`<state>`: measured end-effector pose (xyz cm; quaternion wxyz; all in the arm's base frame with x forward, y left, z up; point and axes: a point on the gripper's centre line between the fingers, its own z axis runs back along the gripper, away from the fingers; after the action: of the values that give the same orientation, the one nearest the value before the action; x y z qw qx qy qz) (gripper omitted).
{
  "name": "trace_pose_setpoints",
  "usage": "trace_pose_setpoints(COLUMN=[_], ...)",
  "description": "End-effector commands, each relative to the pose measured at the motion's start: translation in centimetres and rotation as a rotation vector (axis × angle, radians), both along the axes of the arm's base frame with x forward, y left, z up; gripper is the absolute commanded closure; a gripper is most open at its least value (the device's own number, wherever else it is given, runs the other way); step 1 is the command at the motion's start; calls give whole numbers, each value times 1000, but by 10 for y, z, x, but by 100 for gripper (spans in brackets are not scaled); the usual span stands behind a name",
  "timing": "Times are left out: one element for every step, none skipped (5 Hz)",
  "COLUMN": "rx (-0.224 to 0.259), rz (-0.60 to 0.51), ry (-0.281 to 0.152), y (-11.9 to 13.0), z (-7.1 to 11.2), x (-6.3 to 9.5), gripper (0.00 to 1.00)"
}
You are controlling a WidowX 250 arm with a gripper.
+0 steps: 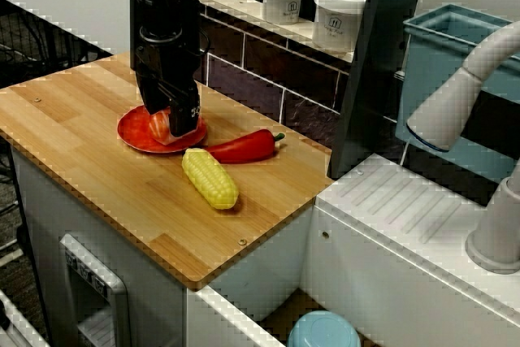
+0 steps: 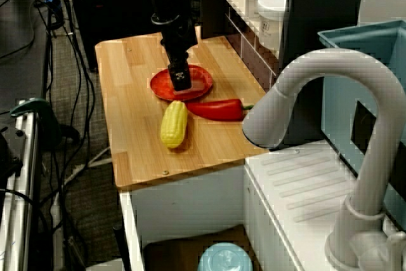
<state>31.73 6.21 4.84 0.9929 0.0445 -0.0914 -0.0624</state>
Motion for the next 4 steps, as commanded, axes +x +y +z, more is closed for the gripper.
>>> trace_pose_setpoints(rx=[29,42,35,23], rz=[14,10,21,36], ry=[-43,-28,-30,-24], y=[7,8,10,17], z=[-2,-13,-12,-1], x=[-2,-3,-3,-2], gripper=[0,0,100,100])
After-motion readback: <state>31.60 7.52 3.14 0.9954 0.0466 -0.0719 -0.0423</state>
